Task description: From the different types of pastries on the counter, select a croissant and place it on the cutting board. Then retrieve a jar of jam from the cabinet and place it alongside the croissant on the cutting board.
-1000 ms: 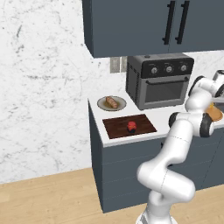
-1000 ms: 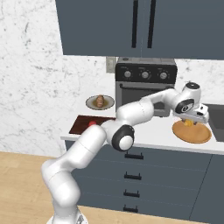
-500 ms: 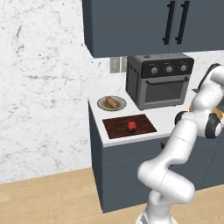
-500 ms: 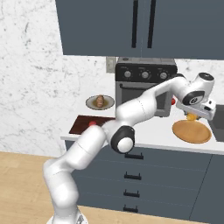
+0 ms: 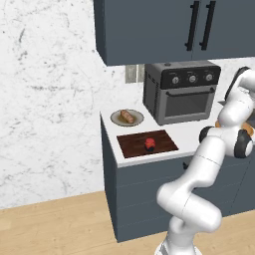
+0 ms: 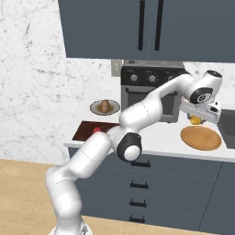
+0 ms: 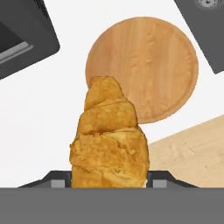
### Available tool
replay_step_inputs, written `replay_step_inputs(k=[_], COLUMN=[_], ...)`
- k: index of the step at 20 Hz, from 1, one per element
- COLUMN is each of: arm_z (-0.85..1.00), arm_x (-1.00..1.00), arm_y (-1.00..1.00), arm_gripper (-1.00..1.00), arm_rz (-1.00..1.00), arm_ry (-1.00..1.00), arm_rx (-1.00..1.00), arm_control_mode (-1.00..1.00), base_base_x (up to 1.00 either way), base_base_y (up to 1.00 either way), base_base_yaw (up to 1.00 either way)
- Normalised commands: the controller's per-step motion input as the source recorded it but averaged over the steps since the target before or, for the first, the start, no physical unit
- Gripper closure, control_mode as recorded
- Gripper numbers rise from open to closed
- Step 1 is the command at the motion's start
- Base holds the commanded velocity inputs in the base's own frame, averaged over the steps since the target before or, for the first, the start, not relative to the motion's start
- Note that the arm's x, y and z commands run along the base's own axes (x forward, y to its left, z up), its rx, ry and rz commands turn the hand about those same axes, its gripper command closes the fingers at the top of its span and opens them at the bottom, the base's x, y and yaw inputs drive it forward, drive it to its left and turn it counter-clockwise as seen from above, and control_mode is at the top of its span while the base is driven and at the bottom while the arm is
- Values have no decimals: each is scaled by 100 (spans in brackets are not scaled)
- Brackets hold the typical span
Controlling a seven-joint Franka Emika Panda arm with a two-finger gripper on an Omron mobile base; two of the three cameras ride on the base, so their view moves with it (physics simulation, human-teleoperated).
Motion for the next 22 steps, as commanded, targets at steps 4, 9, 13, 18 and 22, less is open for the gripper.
replay_step_inputs(k=[4, 9, 13, 18, 22], arm_z=[17, 1, 0, -6, -14], arm_x=[-20, -45, -25, -4, -1], arm_y=[65, 64, 65, 63, 84], arm_gripper=[100, 100, 100, 100, 100], arm_rz=[5, 5, 3, 0, 4], arm_ry=[10, 0, -1, -10, -23], arm_rx=[0, -6, -3, -1, -5], arm_control_mode=[-100, -100, -100, -100, -100], base_base_x=[0, 0, 0, 0, 0], base_base_y=[0, 0, 0, 0, 0], base_base_yaw=[0, 0, 0, 0, 0])
